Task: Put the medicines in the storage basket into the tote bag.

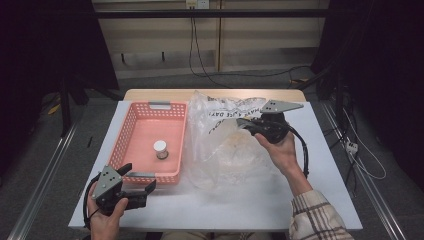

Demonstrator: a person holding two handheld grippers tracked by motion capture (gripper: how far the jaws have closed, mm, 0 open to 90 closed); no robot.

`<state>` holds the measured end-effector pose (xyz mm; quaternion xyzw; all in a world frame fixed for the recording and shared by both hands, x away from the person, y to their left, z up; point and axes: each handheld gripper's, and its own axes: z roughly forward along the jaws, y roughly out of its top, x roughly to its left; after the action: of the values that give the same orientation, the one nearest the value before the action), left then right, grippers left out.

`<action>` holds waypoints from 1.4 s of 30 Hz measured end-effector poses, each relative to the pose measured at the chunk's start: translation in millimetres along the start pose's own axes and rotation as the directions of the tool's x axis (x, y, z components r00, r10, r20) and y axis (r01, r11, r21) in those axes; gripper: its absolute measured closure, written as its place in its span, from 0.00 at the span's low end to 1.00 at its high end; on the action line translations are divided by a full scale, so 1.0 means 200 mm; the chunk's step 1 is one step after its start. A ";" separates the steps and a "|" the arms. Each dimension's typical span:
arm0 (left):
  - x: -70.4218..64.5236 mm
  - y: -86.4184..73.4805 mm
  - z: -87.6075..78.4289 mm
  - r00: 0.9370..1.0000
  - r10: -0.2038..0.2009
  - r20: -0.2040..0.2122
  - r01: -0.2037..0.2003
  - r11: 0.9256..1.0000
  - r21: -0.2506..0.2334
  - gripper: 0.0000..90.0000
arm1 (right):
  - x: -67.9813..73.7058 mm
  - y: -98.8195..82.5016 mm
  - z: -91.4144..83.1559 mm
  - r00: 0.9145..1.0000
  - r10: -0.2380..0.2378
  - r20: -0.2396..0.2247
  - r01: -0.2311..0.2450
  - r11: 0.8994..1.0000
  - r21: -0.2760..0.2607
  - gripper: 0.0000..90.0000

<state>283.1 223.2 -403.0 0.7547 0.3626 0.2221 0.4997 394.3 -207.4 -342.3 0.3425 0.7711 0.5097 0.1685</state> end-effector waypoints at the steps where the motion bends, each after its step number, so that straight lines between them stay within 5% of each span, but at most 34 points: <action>1: 0.00 0.01 0.00 1.000 0.005 0.008 -0.005 1.000 0.001 0.07 | 0.00 0.00 0.00 1.000 0.002 0.000 -0.002 1.000 -0.003 1.00; 4: 0.00 0.03 0.02 1.000 0.007 0.029 -0.008 1.000 0.022 0.07 | 0.00 0.00 0.01 1.000 0.001 -0.001 -0.001 1.000 0.004 1.00; 6: 0.00 0.04 0.03 0.998 0.049 0.027 -0.051 0.997 0.052 0.07 | 0.01 0.00 0.01 1.000 0.000 0.002 0.000 1.000 0.008 1.00; 11: 0.02 0.10 0.08 0.993 0.060 0.098 -0.071 0.990 0.120 0.11 | 0.01 0.00 0.00 1.000 0.002 -0.001 -0.002 1.000 0.001 1.00; 18: 0.05 0.21 0.15 0.991 0.092 0.102 -0.105 0.986 0.130 0.12 | 0.02 -0.02 0.01 1.000 0.002 -0.008 -0.002 1.000 0.008 1.00; 20: 0.07 0.24 0.17 0.986 0.106 0.130 -0.122 0.985 0.124 0.11 | 0.02 -0.01 0.01 1.000 0.002 -0.009 -0.002 1.000 0.009 1.00; 22: 0.09 0.27 0.21 0.982 0.102 0.157 -0.130 0.976 0.177 0.08 | 0.02 -0.01 0.02 1.000 0.001 -0.009 -0.001 1.000 0.010 1.00; 25: 0.12 0.28 0.27 0.984 0.109 0.143 -0.136 0.972 0.194 0.07 | 0.03 -0.02 0.03 1.000 -0.007 -0.007 0.007 1.000 0.016 1.00; 31: 0.19 0.31 0.33 0.993 0.074 0.092 -0.091 0.975 0.204 0.06 | 0.03 -0.02 0.04 1.000 -0.005 -0.009 0.006 1.000 0.022 1.00; 38: 0.27 0.35 0.45 0.992 0.103 0.073 -0.120 0.948 0.294 0.11 | 0.05 -0.02 0.04 1.000 -0.011 -0.018 0.012 1.000 0.022 1.00; 40: 0.28 0.36 0.48 0.994 0.091 0.061 -0.105 0.947 0.302 0.14 | 0.05 -0.02 0.05 1.000 -0.012 -0.020 0.012 1.000 0.023 1.00; 42: 0.29 0.37 0.53 0.992 0.110 0.053 -0.122 0.937 0.328 0.14 | 0.05 -0.03 0.05 1.000 -0.008 -0.022 0.009 1.000 0.026 1.00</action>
<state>417.2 187.1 -379.1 0.8515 0.3411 0.1742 0.3581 392.7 -194.9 -350.9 0.3359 0.7810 0.5025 0.1575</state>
